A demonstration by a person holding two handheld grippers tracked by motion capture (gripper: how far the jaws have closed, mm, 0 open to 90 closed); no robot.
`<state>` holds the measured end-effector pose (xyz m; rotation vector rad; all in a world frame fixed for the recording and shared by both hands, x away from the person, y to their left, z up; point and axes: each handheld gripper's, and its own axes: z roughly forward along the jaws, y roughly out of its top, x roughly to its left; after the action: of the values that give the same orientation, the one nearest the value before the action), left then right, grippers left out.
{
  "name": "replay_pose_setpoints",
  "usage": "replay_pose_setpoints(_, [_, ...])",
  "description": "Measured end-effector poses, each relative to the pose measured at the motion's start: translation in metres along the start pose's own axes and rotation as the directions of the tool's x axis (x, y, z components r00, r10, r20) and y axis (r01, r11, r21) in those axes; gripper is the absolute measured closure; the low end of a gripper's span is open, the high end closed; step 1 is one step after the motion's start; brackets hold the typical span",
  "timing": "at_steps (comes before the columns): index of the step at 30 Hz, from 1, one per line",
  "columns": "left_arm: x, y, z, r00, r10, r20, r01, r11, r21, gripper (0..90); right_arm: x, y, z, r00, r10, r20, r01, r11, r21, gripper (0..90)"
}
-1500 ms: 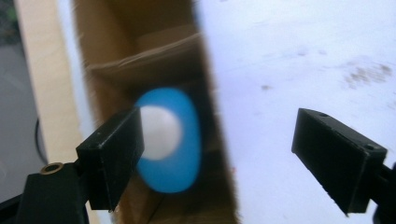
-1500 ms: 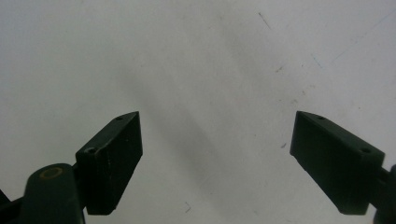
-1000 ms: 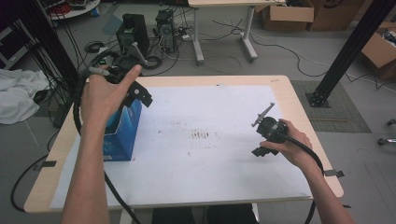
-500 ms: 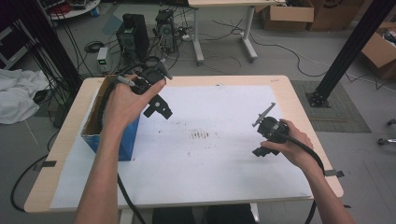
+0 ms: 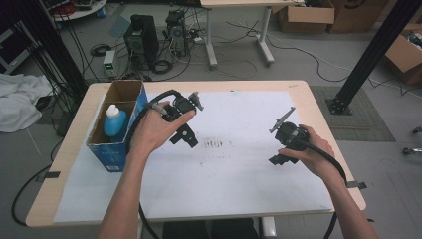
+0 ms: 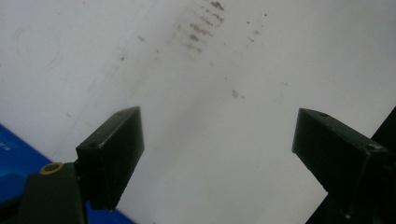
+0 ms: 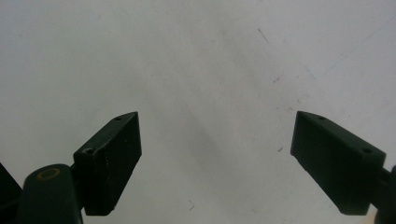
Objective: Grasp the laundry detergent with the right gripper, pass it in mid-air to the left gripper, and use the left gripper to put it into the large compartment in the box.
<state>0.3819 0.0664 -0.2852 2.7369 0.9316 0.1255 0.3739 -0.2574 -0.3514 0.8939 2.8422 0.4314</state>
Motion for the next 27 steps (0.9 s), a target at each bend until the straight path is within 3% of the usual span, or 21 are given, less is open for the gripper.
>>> replay_pose_setpoints(9, [-0.007, 0.003, 0.026, 0.9994, 0.034, 0.009, -0.034, 0.9986, 0.04, 17.2, -0.004, -0.002, -0.001, 1.0, 0.006, 0.002, -0.006, 1.0, -0.002, 16.3])
replay_pose_setpoints(16, [-0.006, 0.002, 0.036, 0.9992, 0.027, 0.03, -0.028, 0.9987, 0.043, 17.1, -0.005, -0.001, -0.001, 1.0, 0.005, 0.0, -0.005, 1.0, 0.002, 16.3])
replay_pose_setpoints(27, [-0.007, 0.002, 0.04, 0.9992, 0.021, 0.033, -0.023, 0.9987, 0.045, 17.1, -0.005, -0.003, -0.003, 1.0, 0.009, 0.003, -0.009, 1.0, 0.005, 16.4])
